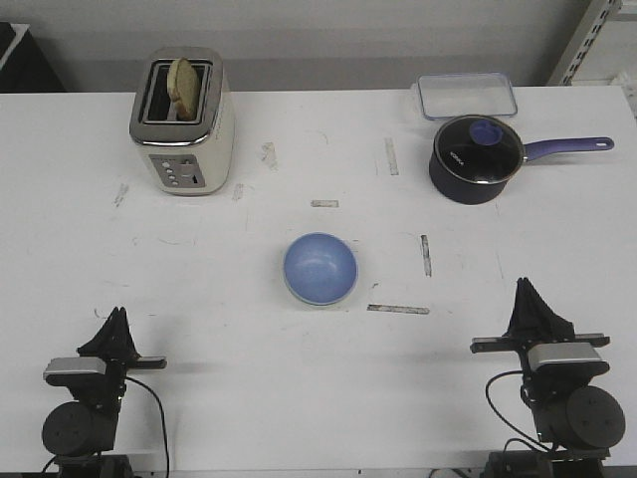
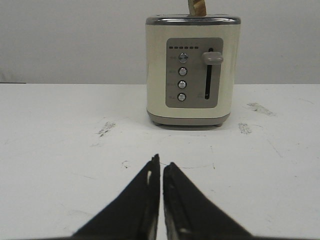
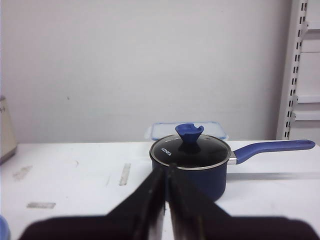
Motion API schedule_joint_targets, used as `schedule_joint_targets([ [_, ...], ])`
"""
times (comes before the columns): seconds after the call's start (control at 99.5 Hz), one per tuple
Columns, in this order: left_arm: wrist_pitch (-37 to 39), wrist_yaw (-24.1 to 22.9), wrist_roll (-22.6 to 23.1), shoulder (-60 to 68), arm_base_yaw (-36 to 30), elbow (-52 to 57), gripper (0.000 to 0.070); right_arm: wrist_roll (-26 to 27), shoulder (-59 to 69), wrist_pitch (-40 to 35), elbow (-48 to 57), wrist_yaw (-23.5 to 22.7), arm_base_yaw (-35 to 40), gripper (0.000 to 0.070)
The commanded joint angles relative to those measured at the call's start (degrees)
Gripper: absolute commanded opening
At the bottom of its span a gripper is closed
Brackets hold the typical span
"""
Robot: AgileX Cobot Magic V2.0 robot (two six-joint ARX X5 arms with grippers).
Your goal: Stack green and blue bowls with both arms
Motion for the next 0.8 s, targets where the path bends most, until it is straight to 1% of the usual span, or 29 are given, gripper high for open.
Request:
schedule_joint_targets([
  [0.0, 0.7, -0.2, 0.5, -0.1, 0.1, -1.2, 0.0001, -1.0, -0.3, 0.7, -2.7, -0.7, -0.8, 0.0003],
  [0.05, 0.7, -0.2, 0.5, -0.1, 0.1, -1.2, 0.0001, -1.0, -1.0, 2.5, -4.9, -0.7, -1.2, 0.0003],
  [0.191, 0.7, -0.2, 0.5, -0.1, 0.1, -1.2, 0.0001, -1.0, -4.5, 11.5, -13.5, 0.1, -1.3, 0.0003],
  [0.251, 0.7, -0.2, 0.5, -0.1, 0.1, -1.2, 0.0001, -0.9, -6.3, 13.1, -16.4, 0.7, -1.3, 0.0003],
  [0.502, 0.7, -0.2, 0.5, -0.1, 0.1, -1.2, 0.0001, -0.4, -13.6, 12.4, -23.0, 0.7, -1.3, 0.0003],
  [0.673, 0.7, -0.2, 0.5, -0.1, 0.1, -1.2, 0.0001, -0.2, -13.8, 8.7, -22.9, 0.4, -1.3, 0.0003],
  [0.794, 0.7, -0.2, 0.5, -0.1, 0.1, -1.2, 0.0001, -0.2, -13.8, 9.3, -22.9, 0.0, -1.3, 0.0003],
])
